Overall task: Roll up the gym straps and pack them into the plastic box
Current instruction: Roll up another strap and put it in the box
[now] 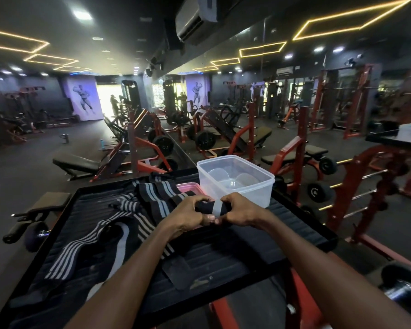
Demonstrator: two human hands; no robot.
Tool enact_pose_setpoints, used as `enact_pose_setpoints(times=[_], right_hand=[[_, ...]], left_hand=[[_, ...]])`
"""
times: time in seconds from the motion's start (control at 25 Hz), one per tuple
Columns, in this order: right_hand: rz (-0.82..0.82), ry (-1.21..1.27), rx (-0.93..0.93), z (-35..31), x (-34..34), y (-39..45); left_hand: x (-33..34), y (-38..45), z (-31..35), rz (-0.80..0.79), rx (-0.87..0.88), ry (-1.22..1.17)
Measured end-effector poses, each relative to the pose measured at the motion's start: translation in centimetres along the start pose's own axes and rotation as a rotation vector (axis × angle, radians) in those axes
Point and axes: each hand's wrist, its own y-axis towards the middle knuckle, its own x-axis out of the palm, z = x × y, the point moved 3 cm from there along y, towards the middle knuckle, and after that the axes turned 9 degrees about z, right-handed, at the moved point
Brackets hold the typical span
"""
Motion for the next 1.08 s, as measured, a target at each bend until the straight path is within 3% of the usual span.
enact_pose_setpoints(times=[0.12, 0.24, 0.48, 0.6, 0.76, 0.88, 1.08], right_hand=[[-0.019, -0.174, 0.016, 1.5, -1.0, -0.5], [-0.014, -0.306, 0.046, 2.9, -1.7, -0.8], [0.071, -0.208, 0.154, 4.8, -2.1, -1.5], [0.048, -0.36, 0.16, 5.1, -2.1, -1.5], [-0.045, -0.666, 0.099, 3.9, -2.0, -0.9], [0.0, -0.898, 0.028, 1.3, -2.4, -0.6], [0.077, -0.874, -0.198, -4.8, -0.2, -0.3]], left_hand=[[2.4, 0.5, 0.0, -0.071, 0.01, 0.172], [4.0, 1.0, 0.0, -0.023, 0.055, 0.405], [4.5, 1.0, -0.1, 0.103, 0.107, 0.434], [3.4, 0.9, -0.3, 0.161, 0.128, 0.474], [1.5, 0.1, 0.0, 0.154, 0.219, 0.503], [-0.2, -0.8, 0.5, 0.17, 0.254, 0.503], [-4.1, -1.7, -0.1, 0.234, 0.214, 0.563]])
